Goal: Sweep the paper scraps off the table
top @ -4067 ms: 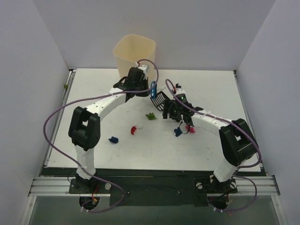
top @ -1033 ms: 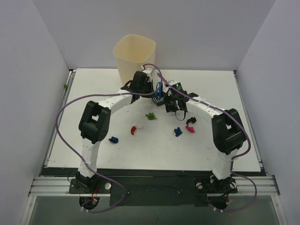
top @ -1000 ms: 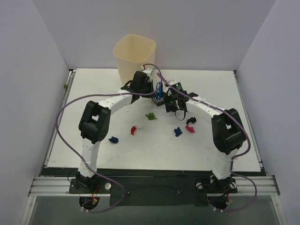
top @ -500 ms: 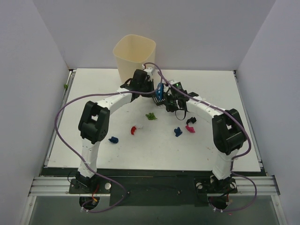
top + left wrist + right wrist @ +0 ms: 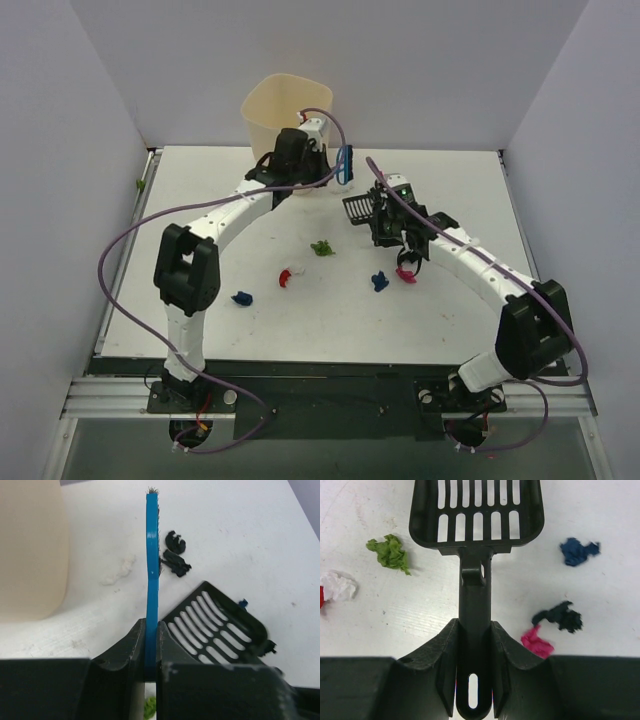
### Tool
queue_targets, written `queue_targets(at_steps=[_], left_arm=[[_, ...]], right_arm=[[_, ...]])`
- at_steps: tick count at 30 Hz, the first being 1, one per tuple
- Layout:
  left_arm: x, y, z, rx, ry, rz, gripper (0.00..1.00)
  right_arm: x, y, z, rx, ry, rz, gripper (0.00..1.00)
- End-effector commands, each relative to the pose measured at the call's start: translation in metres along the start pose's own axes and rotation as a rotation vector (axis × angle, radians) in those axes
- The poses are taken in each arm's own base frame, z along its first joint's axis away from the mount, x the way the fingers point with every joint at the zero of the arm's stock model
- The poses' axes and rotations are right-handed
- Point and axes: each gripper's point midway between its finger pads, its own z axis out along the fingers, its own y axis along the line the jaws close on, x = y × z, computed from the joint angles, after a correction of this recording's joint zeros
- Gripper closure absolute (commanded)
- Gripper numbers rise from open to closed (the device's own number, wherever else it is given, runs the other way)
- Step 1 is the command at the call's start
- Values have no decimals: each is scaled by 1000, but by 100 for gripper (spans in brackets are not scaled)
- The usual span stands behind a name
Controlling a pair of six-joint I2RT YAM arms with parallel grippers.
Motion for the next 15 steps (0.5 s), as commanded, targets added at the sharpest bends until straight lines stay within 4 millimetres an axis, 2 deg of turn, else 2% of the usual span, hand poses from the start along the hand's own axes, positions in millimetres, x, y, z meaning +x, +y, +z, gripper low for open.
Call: queue_targets(at_steps=[1, 2, 3, 4, 5, 6, 7, 8, 9, 10, 11, 12, 15], left_arm=[[-30, -5, 28, -16, -122, 98, 100], [-24, -1, 34, -33, -99, 120, 100], [-30, -3, 43, -51, -110, 171, 100], [-23, -1, 46, -67, -71, 205, 100], [-31, 1, 52, -106, -84, 269, 100], [-43, -3, 49, -124, -92, 301, 100], [-36, 4, 57, -167, -74, 379, 100], [-44, 1, 56, -189, -87, 415, 100], [-43, 4, 59, -238, -82, 501, 100], [-51, 2, 59, -262, -103, 539, 100], [-49, 6, 62, -316, -89, 638, 100], [-56, 2, 62, -336, -104, 692, 100], [-41, 10, 76, -439, -19, 921, 100]], right_arm=[[5, -35, -36, 169, -43, 59, 100], [5, -38, -40, 181, -53, 73, 100], [5, -48, -49, 214, -73, 91, 100], [4, -54, -55, 243, -88, 111, 100], [5, -61, -63, 261, -100, 131, 100], [2, -65, -71, 269, -128, 155, 100], [5, -70, -74, 279, -131, 180, 100], [4, -74, -80, 284, -148, 196, 100], [7, -76, -82, 285, -151, 208, 100], [6, -76, -87, 278, -166, 215, 100], [9, -78, -87, 279, -165, 219, 100], [8, -77, -91, 273, -174, 220, 100], [11, -79, -94, 278, -176, 227, 100]])
